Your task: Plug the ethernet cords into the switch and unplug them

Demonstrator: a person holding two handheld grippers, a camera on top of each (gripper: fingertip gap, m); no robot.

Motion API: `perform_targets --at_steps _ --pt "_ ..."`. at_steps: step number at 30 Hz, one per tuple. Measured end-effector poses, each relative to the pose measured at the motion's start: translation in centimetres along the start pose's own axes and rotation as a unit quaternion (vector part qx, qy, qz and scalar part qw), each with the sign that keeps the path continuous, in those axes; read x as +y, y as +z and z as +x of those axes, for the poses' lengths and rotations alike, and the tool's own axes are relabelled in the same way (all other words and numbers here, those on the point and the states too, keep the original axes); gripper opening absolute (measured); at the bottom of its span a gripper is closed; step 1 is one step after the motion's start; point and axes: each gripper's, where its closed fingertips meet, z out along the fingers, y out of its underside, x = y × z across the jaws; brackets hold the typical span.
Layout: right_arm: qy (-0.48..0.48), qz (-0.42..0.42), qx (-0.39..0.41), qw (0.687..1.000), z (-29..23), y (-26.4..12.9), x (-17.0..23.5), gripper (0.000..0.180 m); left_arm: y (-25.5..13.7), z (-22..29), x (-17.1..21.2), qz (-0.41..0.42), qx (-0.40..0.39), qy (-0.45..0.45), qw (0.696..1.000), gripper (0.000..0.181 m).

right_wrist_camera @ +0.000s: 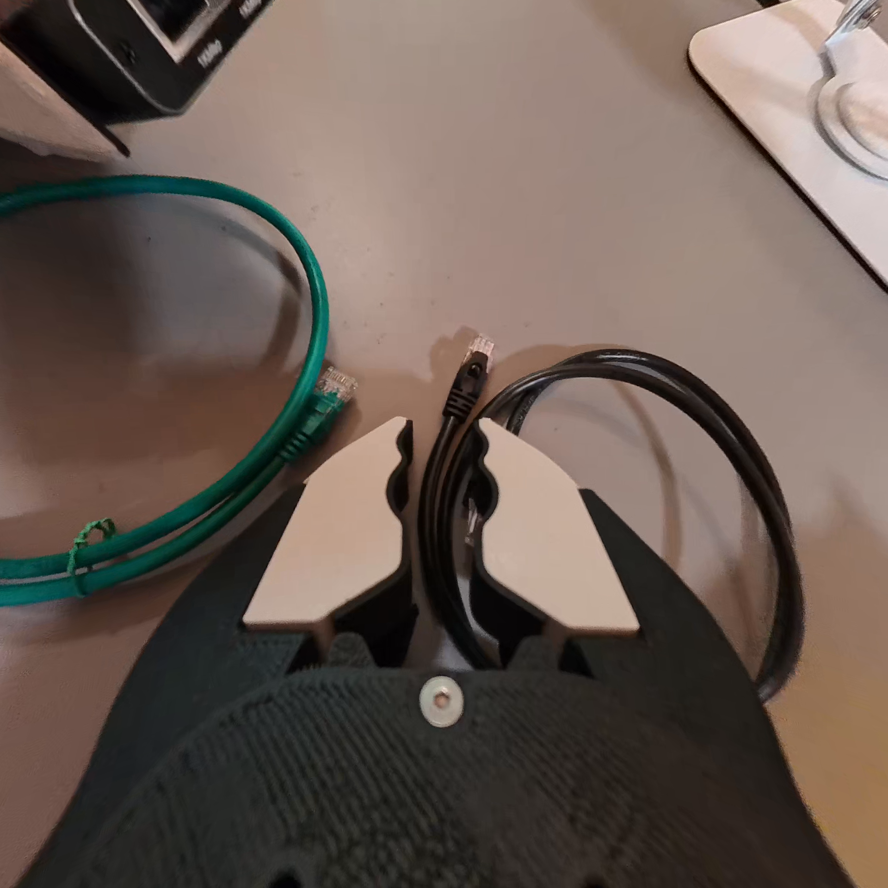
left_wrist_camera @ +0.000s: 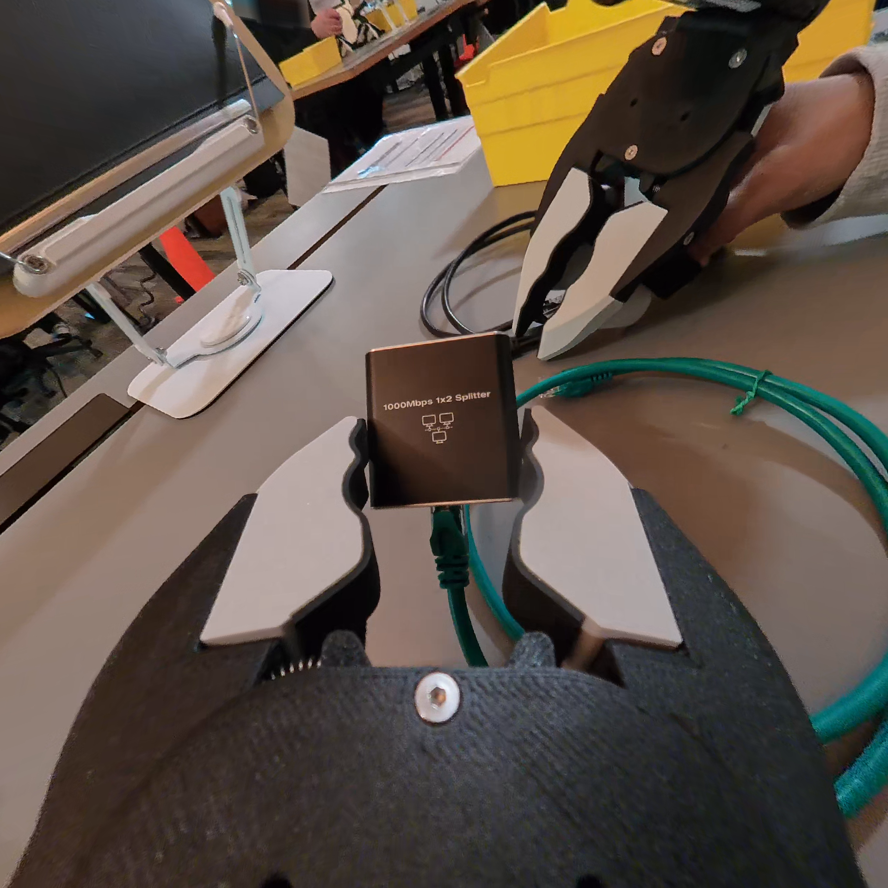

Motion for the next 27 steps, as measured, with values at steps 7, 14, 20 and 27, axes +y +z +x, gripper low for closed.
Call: perform_targets --at_steps 7,14,20,27 --pt "-0.016 0.002 -0.034 0.999 -1.0 -0.1 0.0 0.023 0.7 1.8 0.4 -0.029 0.051 0.003 0.998 0.063" --pt "-0.005 0.0 -0.013 1.0 -0.3 0.0 0.0 0.014 0.6 2.6 0.3 -0.031 0.099 -0.037 0.994 0.063" --pt "-0.026 0.01 0.008 1.0 0.2 -0.5 -0.6 0.007 0.4 2.2 0.0 -0.02 0.101 -0.057 0.993 0.063" --pt "-0.127 0.112 -0.031 0.985 -2.0 -3.2 -3.6 0.006 0.3 3.4 0.2 -0.033 0.159 -0.081 0.983 0.063"
